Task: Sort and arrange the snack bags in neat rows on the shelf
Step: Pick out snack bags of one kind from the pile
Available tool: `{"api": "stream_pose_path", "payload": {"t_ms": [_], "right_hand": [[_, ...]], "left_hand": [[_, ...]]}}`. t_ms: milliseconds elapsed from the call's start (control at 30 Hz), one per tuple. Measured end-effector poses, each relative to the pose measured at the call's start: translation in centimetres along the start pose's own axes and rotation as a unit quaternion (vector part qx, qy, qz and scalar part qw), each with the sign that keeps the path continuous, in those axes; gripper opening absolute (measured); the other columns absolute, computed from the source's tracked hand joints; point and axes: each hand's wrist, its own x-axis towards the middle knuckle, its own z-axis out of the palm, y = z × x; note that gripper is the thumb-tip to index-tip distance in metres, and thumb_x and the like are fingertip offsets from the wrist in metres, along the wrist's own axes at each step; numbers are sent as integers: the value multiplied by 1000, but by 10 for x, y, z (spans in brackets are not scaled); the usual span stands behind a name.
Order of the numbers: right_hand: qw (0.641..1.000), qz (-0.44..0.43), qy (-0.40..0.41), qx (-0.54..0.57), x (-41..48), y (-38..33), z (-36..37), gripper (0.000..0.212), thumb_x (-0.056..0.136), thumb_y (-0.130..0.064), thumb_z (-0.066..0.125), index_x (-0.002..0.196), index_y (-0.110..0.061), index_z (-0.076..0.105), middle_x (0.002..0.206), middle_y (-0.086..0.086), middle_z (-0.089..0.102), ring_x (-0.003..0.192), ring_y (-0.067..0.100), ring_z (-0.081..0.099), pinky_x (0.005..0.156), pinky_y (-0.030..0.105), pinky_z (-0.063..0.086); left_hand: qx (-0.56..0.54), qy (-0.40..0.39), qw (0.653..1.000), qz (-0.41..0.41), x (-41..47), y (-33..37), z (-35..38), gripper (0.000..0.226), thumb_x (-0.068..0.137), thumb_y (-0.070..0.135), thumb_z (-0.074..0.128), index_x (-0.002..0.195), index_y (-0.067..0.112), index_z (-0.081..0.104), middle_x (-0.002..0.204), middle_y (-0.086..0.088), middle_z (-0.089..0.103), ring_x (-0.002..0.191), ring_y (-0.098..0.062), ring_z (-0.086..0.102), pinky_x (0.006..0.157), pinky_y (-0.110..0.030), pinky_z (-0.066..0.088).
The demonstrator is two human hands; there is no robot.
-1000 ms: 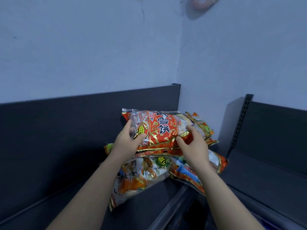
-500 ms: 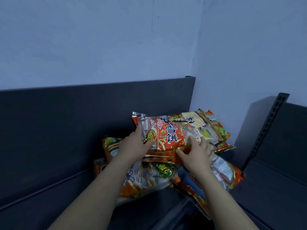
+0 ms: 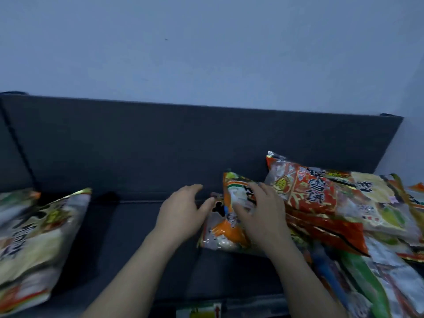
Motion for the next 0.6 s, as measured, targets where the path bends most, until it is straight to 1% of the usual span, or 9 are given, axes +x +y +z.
{"api": "stream_pose_path", "payload": {"t_ms": [67,133,167,200,300,433,500,600], "right_hand": [[999,-42,-23,21,-8,-28,16,63,86,-50,57,140,-19,45,145,2,44,137,21,34,114,44,26],[995,-76,-40,55,-15,-53,33,74,80,-61,46,139,-17,48,143,6,47,136,24,37,112,46,30],[992,-93,-47,71,-19,-66,40,78,78,-65,41,140,-17,47,145,7,46,138,25,36,113,46,28],[989,-103,-63,85,-23,-81,46,79,79,-65,40,142,-18,44,148,7,43,140,24,31,115,46,25],[977,-142,-119,102,-33,-122,64,67,90,-54,52,147,-23,36,154,0,32,145,18,20,119,43,15],[958,-187,-162,144,-49,-178,88,63,92,-47,55,147,-23,35,154,-2,31,145,14,20,120,40,13],[951,-198,-183,150,-57,-205,99,63,92,-46,55,147,-23,35,153,-2,32,144,15,21,119,38,14],[943,-218,-193,158,-65,-244,117,59,91,-46,56,143,-24,39,146,-4,41,139,16,29,116,34,21]], "left_hand": [[8,27,999,-37,-19,-27,-18,54,92,51,54,136,22,53,135,5,58,123,-14,54,100,-32,45],[5,57,996,-71,-37,-52,-39,52,90,50,57,133,21,57,129,6,62,121,-13,57,100,-34,46],[3,74,993,-90,-46,-63,-51,51,89,49,59,132,21,58,126,6,64,119,-14,58,99,-34,47],[4,90,990,-108,-55,-74,-63,50,89,48,60,130,20,59,124,6,65,118,-14,59,98,-34,47],[23,125,979,-160,-82,-107,-97,46,89,47,61,127,20,61,121,5,68,112,-16,63,92,-33,49],[30,164,964,-210,-116,-149,-135,42,89,47,60,122,20,65,116,4,69,107,-16,64,86,-33,51],[28,181,955,-233,-129,-173,-153,45,90,47,60,124,18,64,117,2,69,106,-17,64,86,-34,52],[20,200,940,-275,-144,-213,-182,51,91,49,57,131,17,59,125,1,65,111,-19,63,85,-32,51]]}}
